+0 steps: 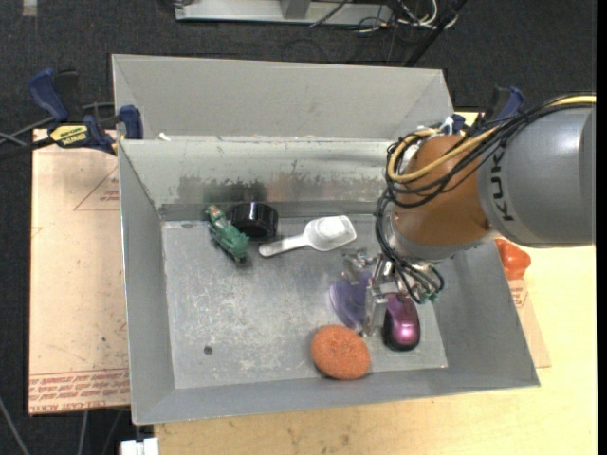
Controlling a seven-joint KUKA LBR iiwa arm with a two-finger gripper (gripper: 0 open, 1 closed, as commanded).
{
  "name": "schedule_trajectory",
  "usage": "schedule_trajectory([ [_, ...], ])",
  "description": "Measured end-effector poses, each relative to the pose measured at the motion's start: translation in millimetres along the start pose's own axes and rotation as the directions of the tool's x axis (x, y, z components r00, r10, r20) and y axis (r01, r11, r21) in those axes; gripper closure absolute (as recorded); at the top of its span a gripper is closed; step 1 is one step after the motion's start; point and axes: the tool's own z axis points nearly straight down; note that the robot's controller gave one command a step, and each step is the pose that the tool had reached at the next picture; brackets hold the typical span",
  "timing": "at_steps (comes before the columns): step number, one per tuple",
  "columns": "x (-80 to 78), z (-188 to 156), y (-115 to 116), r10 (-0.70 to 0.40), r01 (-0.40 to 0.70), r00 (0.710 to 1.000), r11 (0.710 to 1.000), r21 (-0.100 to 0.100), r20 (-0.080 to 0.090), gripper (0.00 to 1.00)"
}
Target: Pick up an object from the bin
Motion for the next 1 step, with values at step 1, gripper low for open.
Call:
schedule_trajectory([
  [1,0.0,0.0,0.0,0.000,0.000,1.000,1.000,0.000,0.000,1.00],
])
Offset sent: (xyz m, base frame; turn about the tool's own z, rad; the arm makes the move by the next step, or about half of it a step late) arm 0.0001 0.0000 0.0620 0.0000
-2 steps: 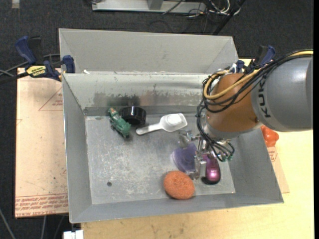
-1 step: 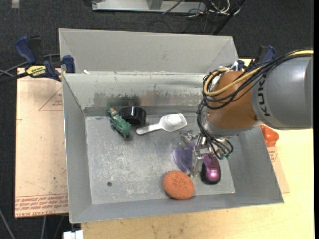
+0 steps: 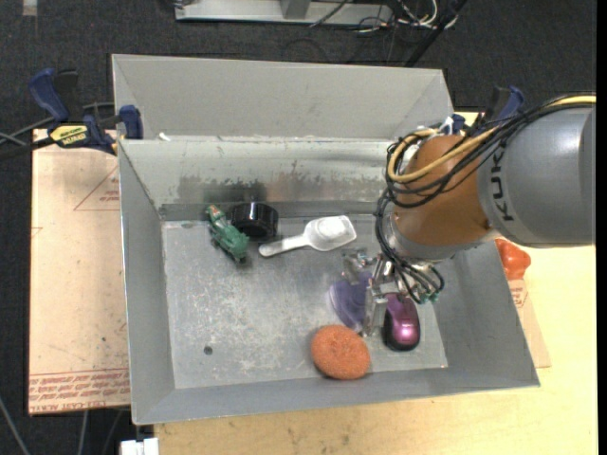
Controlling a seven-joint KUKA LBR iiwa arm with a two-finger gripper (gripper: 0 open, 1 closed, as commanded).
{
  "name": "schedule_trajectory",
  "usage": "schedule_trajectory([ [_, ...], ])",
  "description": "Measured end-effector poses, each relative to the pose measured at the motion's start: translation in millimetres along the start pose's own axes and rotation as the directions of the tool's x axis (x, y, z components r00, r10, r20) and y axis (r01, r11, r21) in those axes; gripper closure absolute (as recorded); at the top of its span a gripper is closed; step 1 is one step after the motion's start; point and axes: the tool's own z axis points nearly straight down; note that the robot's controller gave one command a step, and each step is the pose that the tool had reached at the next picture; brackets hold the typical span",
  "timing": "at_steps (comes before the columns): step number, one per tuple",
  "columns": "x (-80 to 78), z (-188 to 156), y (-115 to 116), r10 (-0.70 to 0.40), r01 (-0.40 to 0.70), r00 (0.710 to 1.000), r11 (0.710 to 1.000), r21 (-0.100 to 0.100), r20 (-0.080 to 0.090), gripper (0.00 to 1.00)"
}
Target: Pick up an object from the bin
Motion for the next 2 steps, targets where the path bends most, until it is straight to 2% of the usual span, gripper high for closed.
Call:
schedule_trajectory([
  [2,1.8,-19,1,0.000,0.000,1.000,1.000,-0.001,-0.004,1.00],
])
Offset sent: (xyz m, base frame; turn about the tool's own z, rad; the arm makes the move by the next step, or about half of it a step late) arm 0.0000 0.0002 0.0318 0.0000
